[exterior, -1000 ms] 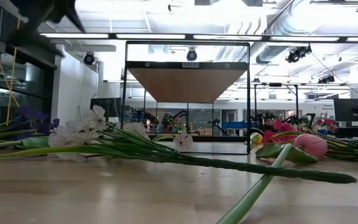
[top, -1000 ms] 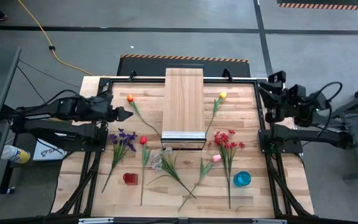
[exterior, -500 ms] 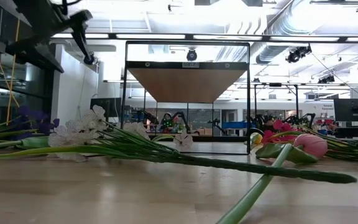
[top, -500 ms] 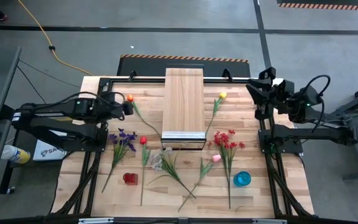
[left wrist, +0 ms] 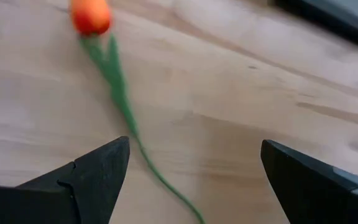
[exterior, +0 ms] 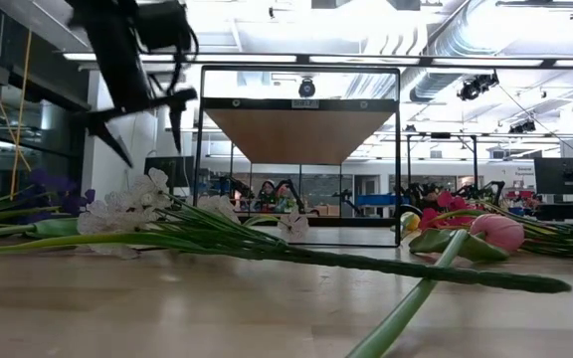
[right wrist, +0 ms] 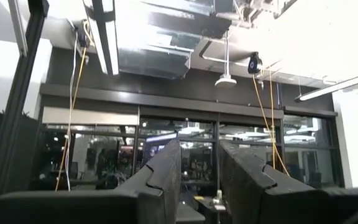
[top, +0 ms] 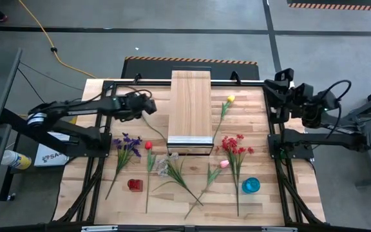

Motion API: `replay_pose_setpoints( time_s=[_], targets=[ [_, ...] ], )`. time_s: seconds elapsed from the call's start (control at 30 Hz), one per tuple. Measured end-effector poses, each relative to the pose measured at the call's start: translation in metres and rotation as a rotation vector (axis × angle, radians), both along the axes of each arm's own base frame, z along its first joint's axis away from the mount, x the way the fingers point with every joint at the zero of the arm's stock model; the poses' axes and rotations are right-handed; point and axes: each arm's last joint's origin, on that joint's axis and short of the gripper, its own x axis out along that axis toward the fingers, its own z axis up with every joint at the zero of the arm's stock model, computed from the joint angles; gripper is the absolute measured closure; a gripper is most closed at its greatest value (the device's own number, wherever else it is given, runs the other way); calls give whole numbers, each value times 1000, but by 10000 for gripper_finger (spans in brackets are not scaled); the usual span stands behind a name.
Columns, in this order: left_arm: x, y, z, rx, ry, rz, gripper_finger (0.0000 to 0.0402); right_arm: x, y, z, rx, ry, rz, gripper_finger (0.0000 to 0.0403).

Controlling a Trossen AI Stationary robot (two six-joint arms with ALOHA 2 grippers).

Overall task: Pick and place flowers into a vace then onto a shelf
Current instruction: Put the orange tulip into the blue vase

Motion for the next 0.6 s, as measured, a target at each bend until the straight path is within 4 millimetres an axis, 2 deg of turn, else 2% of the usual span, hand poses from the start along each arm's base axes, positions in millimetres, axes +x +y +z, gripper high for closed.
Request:
replay_pose_setpoints(
  time_s=[0.33,0.6],
  targets=[
    [6,42,-43,-126,125,141,5,-13,3,4,-95,-28,-63,304],
    [-2,69,-57,-166,141,215,5,-11,3,1,-131,13,-95,304]
  ],
)
